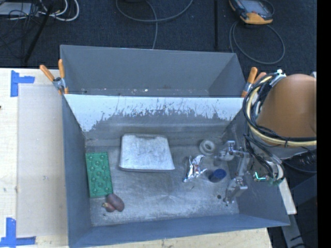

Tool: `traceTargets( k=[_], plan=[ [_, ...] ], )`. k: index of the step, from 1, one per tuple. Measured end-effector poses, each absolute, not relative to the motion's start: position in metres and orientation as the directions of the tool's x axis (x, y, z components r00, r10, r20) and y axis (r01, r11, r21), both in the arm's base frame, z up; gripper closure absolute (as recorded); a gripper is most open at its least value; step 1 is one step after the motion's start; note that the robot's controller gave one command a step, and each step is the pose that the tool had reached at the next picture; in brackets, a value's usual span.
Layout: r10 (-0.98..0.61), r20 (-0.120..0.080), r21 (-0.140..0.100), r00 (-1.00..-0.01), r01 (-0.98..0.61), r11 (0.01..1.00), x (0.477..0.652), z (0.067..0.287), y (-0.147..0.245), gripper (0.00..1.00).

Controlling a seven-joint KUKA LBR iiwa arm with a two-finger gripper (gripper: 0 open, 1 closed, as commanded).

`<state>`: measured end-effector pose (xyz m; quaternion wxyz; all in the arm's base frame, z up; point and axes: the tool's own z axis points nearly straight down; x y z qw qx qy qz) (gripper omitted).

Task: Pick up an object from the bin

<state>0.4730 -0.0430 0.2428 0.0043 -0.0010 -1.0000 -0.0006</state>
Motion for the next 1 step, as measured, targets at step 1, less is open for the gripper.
traceTargets(
  k=[1],
  plan=[
    [-0.051,-0.003,0.001,-0.999,-0.051,0.999,0.5585,0.0815,-0.1065,0.00]
  ],
)
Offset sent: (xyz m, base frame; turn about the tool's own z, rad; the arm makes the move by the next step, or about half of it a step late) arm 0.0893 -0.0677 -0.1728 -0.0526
